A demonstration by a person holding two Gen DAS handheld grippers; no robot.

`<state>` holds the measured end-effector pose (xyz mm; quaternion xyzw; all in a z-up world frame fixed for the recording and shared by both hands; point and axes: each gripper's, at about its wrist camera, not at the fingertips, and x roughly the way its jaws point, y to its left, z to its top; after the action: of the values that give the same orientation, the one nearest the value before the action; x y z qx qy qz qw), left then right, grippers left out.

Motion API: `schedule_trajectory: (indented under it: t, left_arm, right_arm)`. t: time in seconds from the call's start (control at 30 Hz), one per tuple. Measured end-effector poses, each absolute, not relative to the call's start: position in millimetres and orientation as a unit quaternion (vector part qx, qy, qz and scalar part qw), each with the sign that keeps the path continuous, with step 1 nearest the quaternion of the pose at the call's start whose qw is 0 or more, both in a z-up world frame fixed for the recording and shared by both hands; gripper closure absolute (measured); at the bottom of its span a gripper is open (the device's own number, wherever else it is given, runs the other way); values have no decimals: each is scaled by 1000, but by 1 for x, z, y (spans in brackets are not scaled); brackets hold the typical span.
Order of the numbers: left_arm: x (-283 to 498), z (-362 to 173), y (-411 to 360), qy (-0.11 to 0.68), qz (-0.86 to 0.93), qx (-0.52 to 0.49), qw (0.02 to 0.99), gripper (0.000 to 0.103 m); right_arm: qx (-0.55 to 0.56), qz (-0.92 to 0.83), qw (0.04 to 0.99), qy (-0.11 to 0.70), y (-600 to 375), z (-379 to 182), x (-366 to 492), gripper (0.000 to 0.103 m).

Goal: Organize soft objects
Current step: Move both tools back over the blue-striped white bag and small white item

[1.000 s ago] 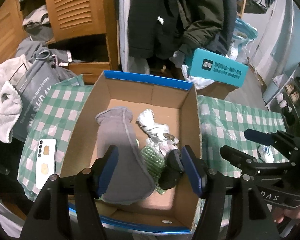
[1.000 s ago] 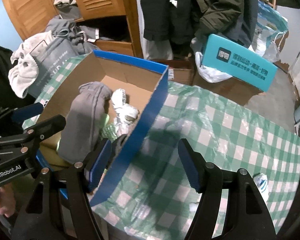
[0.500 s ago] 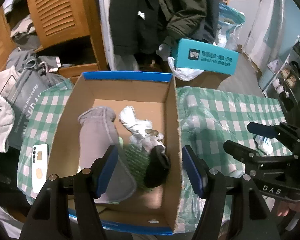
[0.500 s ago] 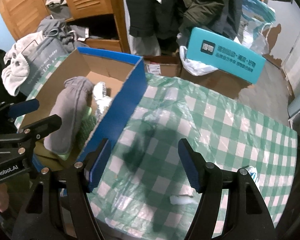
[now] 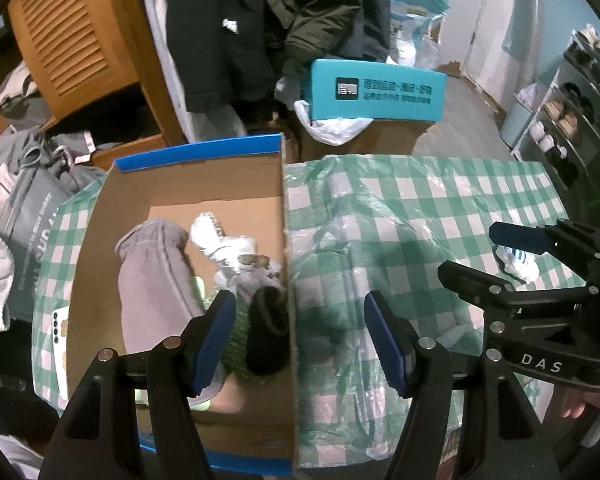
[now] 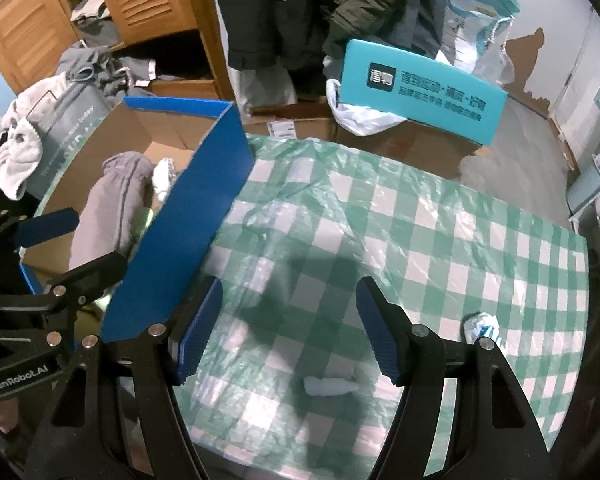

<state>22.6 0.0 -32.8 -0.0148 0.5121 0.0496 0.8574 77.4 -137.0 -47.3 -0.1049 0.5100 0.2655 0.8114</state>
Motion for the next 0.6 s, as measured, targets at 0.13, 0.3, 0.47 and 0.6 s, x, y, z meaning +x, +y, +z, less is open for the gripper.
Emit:
schedule_trajectory:
  t: [0.13, 0.3, 0.47, 0.6]
  left_arm:
    - [27, -37, -11, 518, 43, -8, 855, 35]
    - [32, -43, -27, 525, 34, 5, 850, 35]
    - [37, -49, -42, 531, 25, 15, 847, 35]
    - [41, -52, -55, 535, 18, 24, 844, 35]
  right_arm:
    - [-104, 258, 813, 511, -149, -50, 80, 34]
    - [-95, 249, 815, 515, -164, -52, 82, 34]
    - [-91, 240, 816, 517, -179, -55, 85, 34]
    - [-92, 229, 819, 518, -192, -58, 87, 34]
